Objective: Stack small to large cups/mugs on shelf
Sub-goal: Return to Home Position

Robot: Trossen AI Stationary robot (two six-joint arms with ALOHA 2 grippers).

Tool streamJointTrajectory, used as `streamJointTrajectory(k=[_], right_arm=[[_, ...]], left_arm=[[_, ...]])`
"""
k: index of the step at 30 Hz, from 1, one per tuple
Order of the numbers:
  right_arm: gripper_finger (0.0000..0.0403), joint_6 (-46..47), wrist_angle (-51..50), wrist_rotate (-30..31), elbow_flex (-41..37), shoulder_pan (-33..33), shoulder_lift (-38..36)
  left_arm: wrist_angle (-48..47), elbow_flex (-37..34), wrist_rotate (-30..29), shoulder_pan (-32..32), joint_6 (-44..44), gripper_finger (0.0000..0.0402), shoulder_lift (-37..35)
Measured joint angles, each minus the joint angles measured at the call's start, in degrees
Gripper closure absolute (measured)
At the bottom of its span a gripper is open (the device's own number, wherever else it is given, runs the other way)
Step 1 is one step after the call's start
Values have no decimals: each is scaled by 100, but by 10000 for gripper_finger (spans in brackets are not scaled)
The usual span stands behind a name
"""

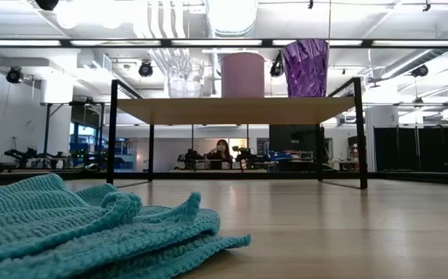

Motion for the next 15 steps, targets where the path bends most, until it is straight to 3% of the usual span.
streamJointTrajectory(k=[15], right_arm=[[325,-230,-363,11,-12,0,-1783]], left_arm=[[5,-2,-1,0,-56,345,-6]])
